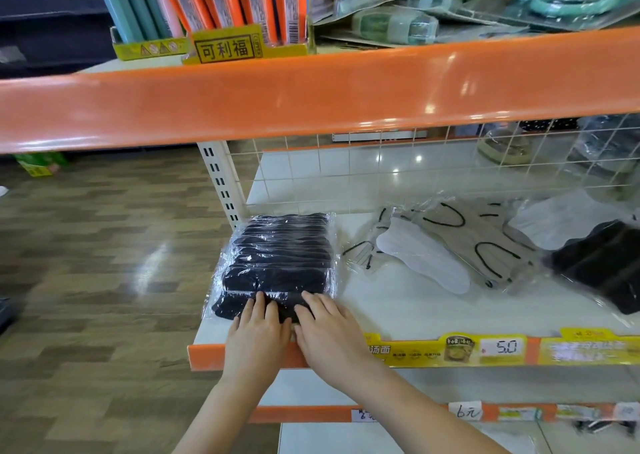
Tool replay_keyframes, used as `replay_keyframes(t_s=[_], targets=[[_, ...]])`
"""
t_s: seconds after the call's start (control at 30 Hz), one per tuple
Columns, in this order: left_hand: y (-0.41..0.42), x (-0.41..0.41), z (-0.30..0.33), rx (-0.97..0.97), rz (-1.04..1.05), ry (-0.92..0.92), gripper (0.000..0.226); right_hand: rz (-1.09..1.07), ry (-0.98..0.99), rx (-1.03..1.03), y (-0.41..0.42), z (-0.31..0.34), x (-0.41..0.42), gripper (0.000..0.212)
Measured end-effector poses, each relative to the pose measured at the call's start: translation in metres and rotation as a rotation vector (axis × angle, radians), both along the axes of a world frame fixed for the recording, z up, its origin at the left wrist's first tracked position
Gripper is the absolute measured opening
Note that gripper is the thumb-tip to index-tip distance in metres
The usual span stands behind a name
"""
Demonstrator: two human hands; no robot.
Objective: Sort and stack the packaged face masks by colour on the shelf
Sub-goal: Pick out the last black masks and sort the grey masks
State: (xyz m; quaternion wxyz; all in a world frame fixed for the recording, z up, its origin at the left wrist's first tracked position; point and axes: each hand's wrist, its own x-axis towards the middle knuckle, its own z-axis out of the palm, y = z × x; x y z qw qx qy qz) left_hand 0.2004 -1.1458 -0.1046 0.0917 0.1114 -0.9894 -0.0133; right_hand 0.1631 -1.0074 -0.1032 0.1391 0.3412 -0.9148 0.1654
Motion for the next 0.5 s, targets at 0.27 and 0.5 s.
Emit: replay_keyframes(t_s=[0.27, 0.5], targets=[[-0.008, -0.016, -0.002, -0.030, -0.043, 0.017, 0.033, -0.046, -0.019, 0.013, -0.010, -0.004, -0.016, 0.045], [-0.011, -0.030, -0.005, -0.035, -0.045, 0.015, 0.046, -0.045, -0.024, 0.043, -0.013, -0.007, -0.027, 0.031]])
